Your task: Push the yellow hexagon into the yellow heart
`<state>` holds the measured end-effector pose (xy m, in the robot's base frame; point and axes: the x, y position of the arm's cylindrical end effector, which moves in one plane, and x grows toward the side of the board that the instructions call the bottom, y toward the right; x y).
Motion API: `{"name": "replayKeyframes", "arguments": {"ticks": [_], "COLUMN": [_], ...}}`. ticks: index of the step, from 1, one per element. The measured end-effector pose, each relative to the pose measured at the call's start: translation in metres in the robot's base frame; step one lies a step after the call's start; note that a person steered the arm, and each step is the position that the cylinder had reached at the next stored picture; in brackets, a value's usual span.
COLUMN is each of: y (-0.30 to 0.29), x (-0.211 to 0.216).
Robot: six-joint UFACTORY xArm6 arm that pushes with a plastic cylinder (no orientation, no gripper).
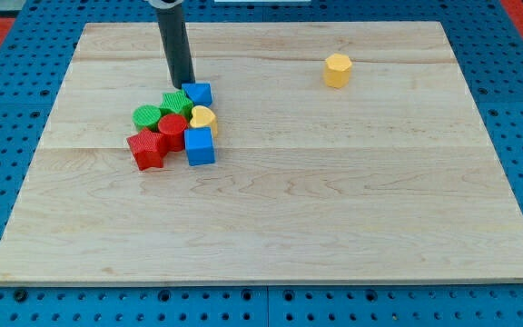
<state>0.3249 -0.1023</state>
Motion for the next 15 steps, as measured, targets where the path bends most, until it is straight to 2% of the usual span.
{"name": "replayKeyframes", "arguments": {"ticks": [2, 3, 4, 5, 7, 8, 9, 10, 11, 12, 13, 14, 15], "y": [0.012, 0.059, 0.153, 0.213, 0.131, 0.147, 0.225, 0.214, 0.132, 0.124, 0.138, 0.170, 0.155], "x": [-0.039, -0.067, -0.069, -0.078, -0.028, -0.071, -0.057, -0.007, 0.005, 0.045, 0.025, 0.049, 0.077]}}
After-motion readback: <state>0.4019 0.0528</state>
